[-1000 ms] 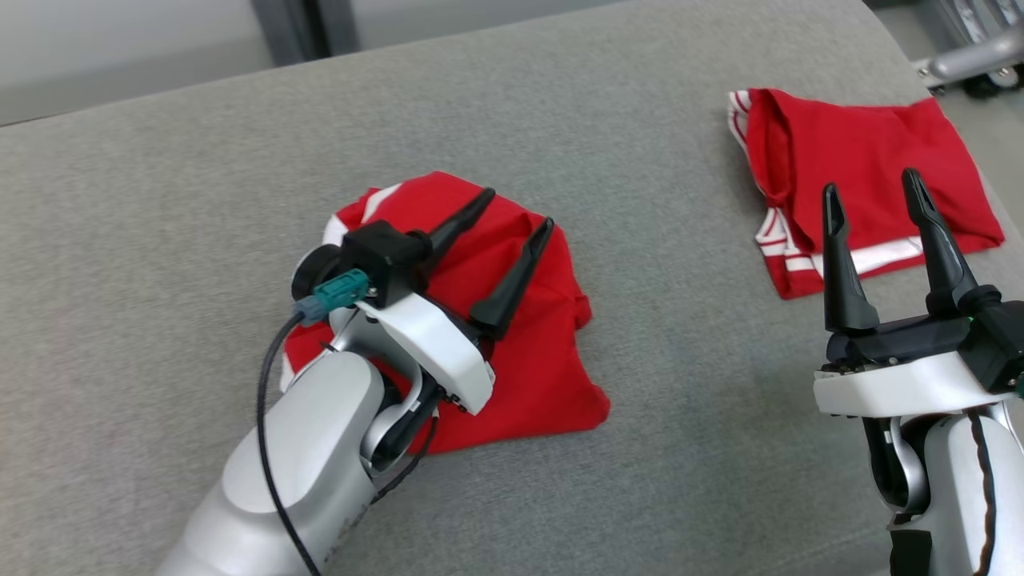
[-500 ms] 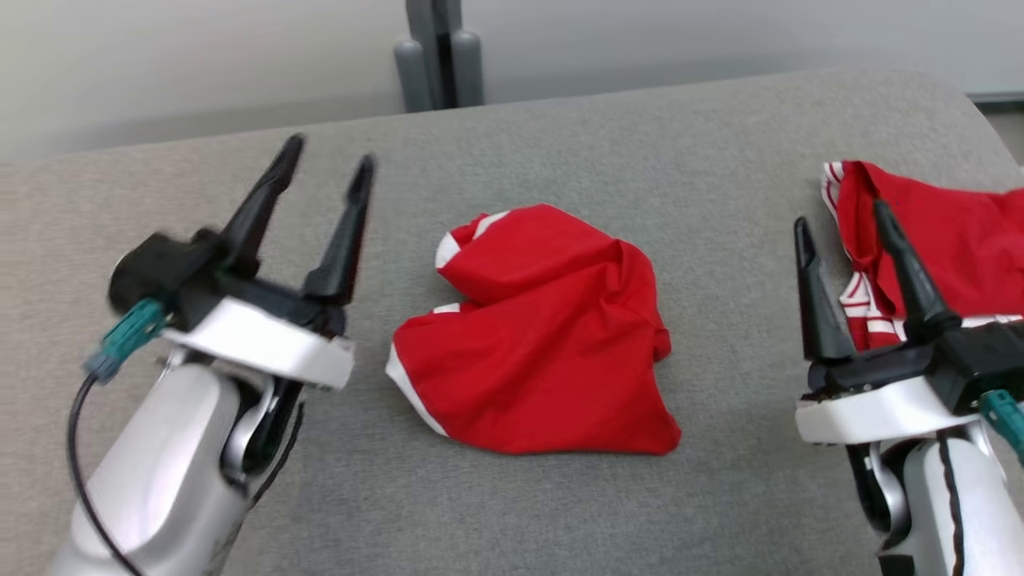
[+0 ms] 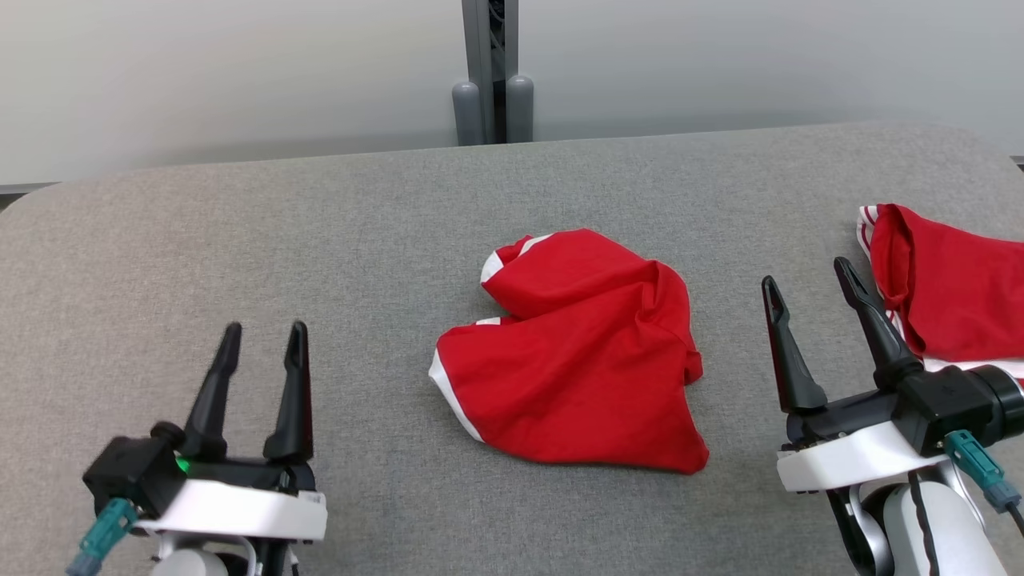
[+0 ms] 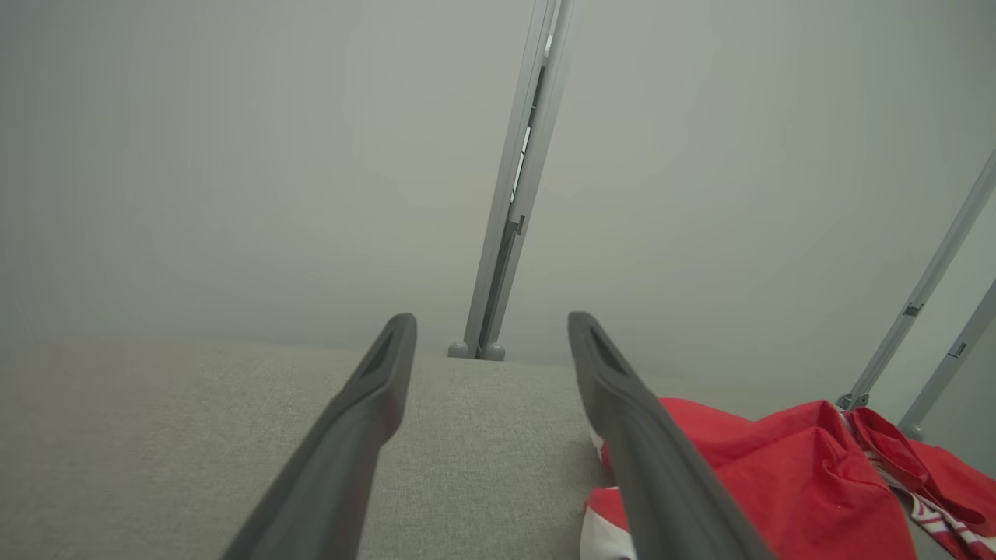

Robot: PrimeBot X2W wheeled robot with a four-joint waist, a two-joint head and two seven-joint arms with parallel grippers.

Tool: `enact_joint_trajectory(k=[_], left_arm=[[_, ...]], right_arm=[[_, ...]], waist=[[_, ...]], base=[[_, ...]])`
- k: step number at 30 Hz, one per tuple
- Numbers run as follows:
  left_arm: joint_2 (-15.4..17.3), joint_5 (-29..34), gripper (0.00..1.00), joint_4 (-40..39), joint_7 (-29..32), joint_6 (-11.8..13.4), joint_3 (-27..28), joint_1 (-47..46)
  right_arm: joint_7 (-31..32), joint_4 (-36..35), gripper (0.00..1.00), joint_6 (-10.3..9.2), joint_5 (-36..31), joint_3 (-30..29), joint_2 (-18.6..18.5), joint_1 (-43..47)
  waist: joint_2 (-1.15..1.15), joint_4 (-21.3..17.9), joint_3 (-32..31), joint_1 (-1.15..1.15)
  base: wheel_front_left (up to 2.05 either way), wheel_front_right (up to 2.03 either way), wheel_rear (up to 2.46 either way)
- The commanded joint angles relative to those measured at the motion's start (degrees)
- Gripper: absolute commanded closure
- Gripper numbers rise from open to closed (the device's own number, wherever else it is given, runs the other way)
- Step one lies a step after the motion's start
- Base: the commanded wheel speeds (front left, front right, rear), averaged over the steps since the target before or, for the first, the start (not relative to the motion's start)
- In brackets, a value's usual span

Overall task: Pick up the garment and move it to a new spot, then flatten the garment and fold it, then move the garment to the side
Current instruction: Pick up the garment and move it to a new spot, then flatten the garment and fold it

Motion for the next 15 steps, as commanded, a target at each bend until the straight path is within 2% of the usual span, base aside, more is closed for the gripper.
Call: enact_joint_trajectory(k=[1,7,15], left_arm=[[-0.42,0.61,0.00,0.14,-0.15,-0.68,0.72,0.36],[-3.38,3.14,0.00,1.22,-0.15,-3.34,3.09,0.17],[-4.35,4.25,0.00,1.81,-0.15,-4.55,4.43,-0.57]], right_arm=[[-0.06,0.09,0.00,-0.01,0.34,-0.08,-0.36,0.74],[-0.06,0.78,0.00,-0.01,0.23,0.48,-0.36,0.54],[-0.06,1.28,0.00,-0.01,0.89,1.09,-0.36,0.43]], waist=[[0.00,0.12,-0.11,0.00],[0.00,0.35,-0.34,0.00],[0.00,-0.40,-0.02,0.00]], base=[[0.00,0.00,0.00],[0.00,0.00,0.00],[0.00,0.00,0.00]])
